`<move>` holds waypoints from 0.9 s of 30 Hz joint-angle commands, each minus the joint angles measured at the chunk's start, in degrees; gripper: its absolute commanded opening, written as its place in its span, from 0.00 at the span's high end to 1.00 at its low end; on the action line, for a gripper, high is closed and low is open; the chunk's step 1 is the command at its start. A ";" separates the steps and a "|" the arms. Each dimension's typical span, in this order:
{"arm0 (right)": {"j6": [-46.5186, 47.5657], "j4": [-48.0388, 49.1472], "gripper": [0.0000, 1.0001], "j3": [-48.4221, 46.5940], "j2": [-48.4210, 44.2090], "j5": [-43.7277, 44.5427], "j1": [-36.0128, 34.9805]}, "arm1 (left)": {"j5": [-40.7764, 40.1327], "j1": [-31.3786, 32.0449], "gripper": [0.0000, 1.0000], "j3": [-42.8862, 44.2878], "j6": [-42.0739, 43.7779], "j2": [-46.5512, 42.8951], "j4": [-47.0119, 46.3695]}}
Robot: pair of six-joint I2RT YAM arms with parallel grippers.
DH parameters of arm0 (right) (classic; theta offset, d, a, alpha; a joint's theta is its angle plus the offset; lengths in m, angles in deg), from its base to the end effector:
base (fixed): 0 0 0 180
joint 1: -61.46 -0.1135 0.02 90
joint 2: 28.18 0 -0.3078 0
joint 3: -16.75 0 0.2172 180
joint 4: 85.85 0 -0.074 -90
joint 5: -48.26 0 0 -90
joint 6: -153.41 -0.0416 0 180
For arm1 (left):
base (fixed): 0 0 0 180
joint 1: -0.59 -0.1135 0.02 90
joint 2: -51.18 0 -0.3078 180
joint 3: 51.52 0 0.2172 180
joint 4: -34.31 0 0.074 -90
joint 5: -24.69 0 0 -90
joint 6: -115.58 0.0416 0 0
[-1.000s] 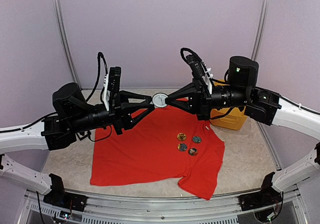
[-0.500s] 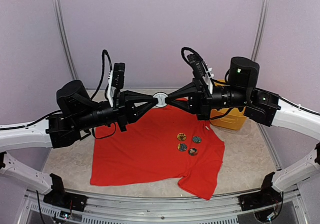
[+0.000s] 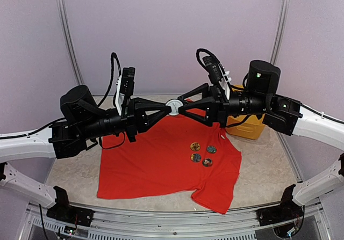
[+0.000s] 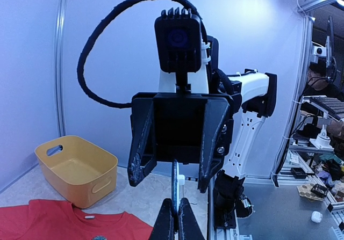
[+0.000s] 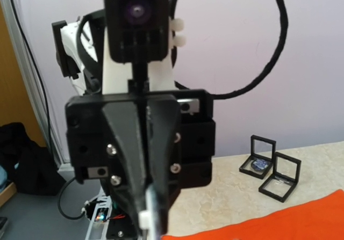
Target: Pin the brooch onto the clothing
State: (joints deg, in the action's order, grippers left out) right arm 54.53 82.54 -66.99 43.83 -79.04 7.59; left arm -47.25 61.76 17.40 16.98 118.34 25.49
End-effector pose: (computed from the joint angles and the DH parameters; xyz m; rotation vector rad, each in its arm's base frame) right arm 0.1239 0.2125 0.4506 -1.1477 1.3118 1.3372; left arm 0.0992 -0.2070 0.4247 0.9115 1.2045 -1.2151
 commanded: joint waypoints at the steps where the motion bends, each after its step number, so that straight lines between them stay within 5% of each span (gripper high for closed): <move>1: -1.34 1.27 0.57 -0.06 1.21 0.31 0.34 | 1.72 0.60 1.00 1.85 1.23 -0.52 -0.49; 19: -2.59 -2.76 0.71 -1.54 2.47 10.71 0.34 | 8.62 2.74 1.00 4.51 6.20 0.23 4.80; 27: -3.33 -6.76 0.70 -5.70 3.97 15.01 0.38 | 8.97 2.84 1.00 5.81 7.01 0.63 6.41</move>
State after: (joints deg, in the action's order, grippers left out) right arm 52.12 78.08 -69.72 45.36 -74.73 6.96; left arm -46.31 62.13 20.68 22.86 118.67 30.84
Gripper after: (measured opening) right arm 0.289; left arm 0.007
